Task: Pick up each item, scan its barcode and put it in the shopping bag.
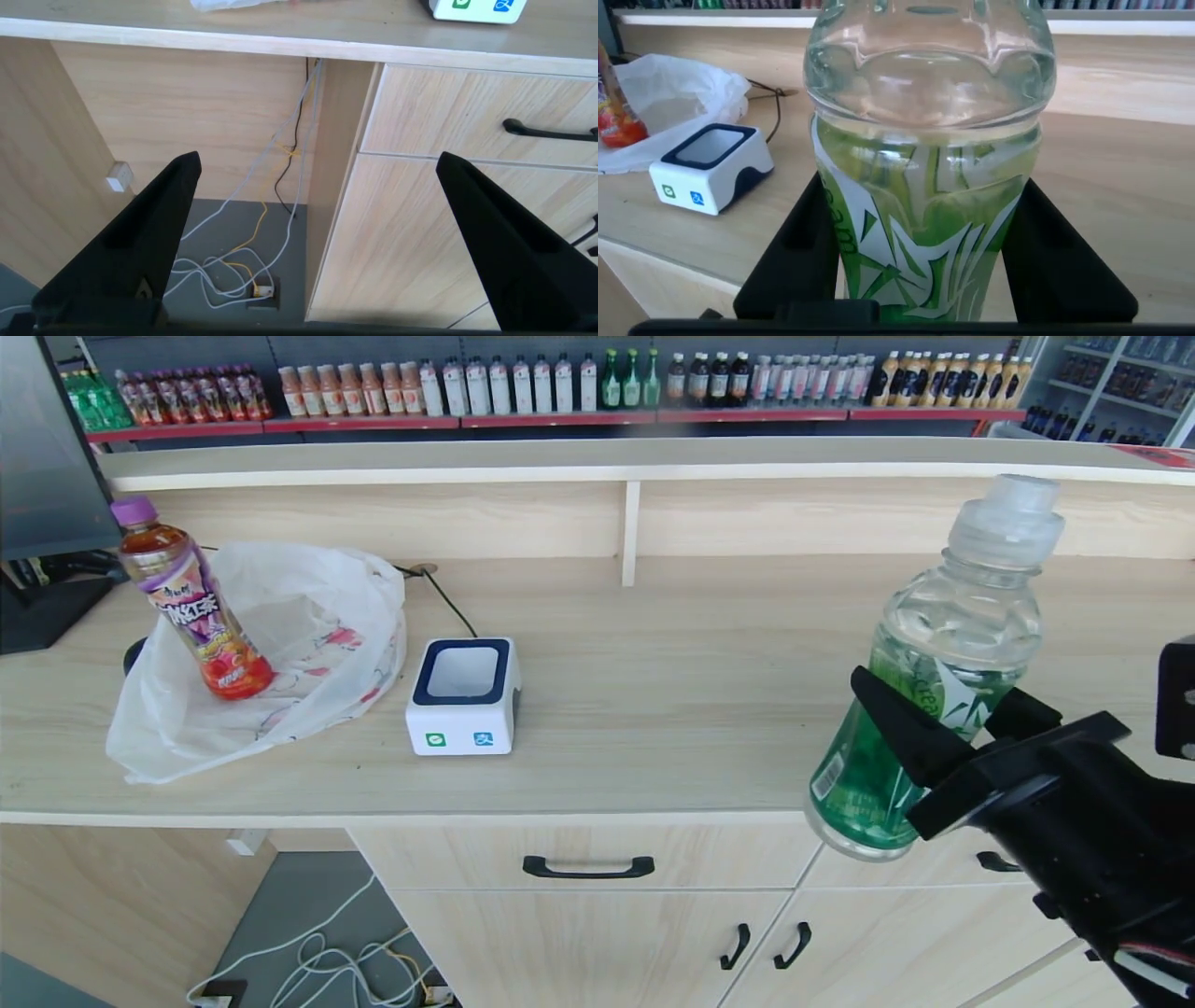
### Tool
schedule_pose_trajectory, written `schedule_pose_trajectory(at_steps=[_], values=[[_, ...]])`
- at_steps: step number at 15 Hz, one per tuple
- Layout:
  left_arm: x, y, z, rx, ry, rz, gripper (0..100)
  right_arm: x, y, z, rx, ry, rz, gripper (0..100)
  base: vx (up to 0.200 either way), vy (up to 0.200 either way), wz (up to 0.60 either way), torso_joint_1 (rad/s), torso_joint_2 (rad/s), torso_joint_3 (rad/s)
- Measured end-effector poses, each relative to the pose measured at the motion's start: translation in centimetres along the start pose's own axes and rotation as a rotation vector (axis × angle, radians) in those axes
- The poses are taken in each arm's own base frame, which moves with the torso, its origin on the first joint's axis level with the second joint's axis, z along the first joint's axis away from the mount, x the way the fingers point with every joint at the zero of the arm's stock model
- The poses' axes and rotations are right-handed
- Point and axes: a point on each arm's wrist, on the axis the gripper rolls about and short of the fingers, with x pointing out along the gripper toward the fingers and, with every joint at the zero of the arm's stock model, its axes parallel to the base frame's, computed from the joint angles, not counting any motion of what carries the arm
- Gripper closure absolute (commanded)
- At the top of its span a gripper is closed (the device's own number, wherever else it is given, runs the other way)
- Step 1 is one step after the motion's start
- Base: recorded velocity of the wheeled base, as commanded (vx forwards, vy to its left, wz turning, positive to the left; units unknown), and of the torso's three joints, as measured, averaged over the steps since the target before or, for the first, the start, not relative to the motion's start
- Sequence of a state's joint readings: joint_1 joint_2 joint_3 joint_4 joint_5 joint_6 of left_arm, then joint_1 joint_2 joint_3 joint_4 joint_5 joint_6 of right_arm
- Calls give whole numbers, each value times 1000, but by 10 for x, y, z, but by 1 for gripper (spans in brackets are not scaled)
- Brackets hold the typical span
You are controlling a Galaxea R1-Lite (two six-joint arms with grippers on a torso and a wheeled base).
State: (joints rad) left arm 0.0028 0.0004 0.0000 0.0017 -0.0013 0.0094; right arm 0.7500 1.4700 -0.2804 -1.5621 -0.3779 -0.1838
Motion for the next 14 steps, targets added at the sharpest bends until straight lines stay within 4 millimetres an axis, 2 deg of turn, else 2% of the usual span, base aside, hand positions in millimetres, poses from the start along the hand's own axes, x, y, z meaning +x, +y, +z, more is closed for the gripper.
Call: schedule_pose_trajectory(at_steps=[4,9,14], values=[[0,0,0,0,0,0,0,-8,-1,7,8,-22,10,100,0,0,0,0,0,0],[0,0,0,0,0,0,0,-13,9,10,39,-30,83,100,0,0,0,0,0,0],[0,0,0,0,0,0,0,-15,20,14,140,-65,309,100,0,0,0,0,0,0]])
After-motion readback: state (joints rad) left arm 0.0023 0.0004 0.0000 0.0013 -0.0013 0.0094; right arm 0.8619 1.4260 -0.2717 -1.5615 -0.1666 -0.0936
